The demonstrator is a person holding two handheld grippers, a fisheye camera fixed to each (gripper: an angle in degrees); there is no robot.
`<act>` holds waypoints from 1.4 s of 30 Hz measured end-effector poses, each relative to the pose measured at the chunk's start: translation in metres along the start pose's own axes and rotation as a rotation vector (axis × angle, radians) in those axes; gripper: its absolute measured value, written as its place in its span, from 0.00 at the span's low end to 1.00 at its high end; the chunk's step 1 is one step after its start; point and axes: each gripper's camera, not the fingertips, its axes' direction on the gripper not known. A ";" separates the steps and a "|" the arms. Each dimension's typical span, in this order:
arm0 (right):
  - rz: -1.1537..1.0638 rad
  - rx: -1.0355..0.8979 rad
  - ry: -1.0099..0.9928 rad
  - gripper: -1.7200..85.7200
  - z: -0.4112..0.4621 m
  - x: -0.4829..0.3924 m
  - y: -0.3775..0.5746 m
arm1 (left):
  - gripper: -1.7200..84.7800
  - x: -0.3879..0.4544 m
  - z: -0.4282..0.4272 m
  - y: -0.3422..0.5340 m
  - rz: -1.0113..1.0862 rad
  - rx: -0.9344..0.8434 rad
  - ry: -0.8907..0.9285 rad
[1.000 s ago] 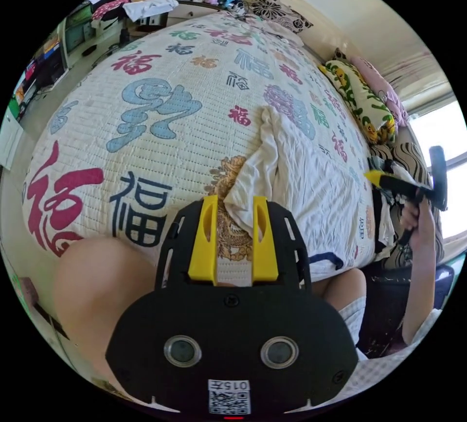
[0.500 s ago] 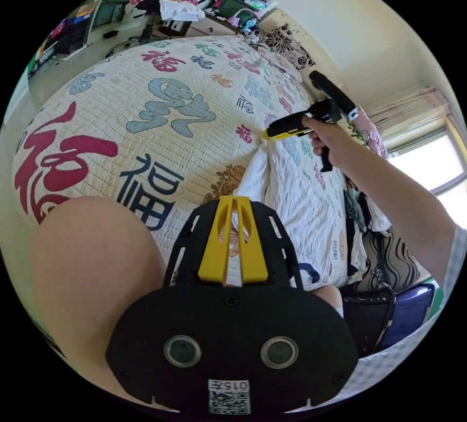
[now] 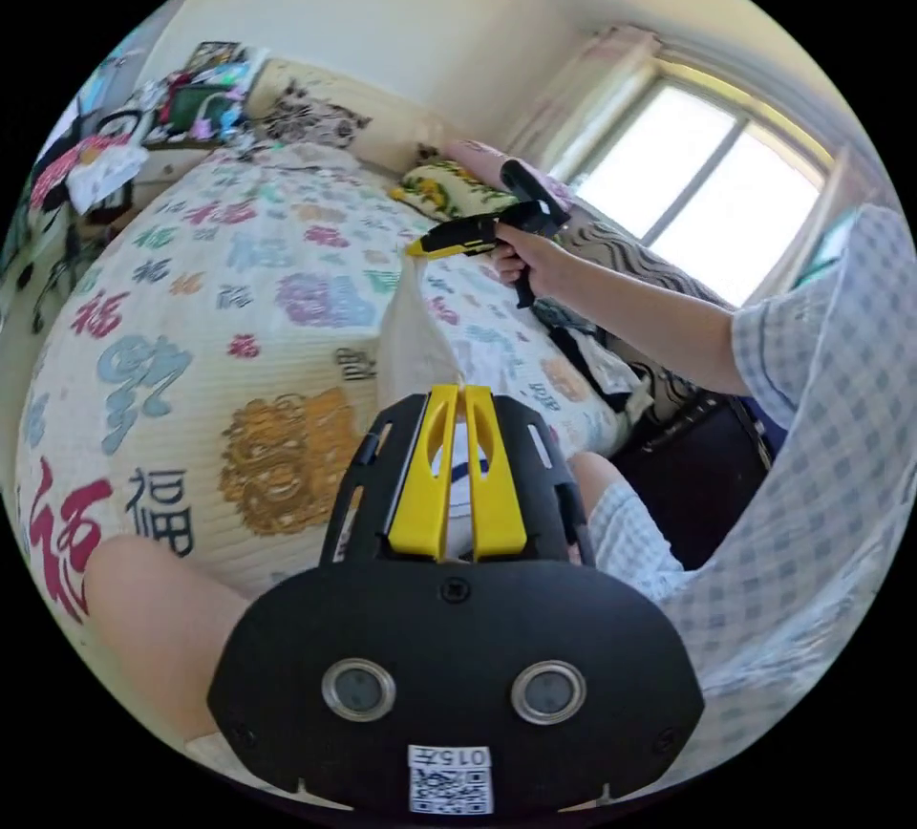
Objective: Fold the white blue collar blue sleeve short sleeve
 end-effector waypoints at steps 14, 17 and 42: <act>0.484 0.214 -0.242 0.08 -0.043 0.216 0.198 | 0.08 0.136 0.221 0.062 0.362 -0.417 0.183; 0.534 0.254 -0.143 0.09 -0.054 0.226 0.220 | 0.10 0.143 0.248 0.071 0.411 -0.502 0.247; 0.306 -0.191 0.169 0.06 -0.008 0.138 0.304 | 0.09 0.153 0.308 0.067 0.362 -0.531 0.201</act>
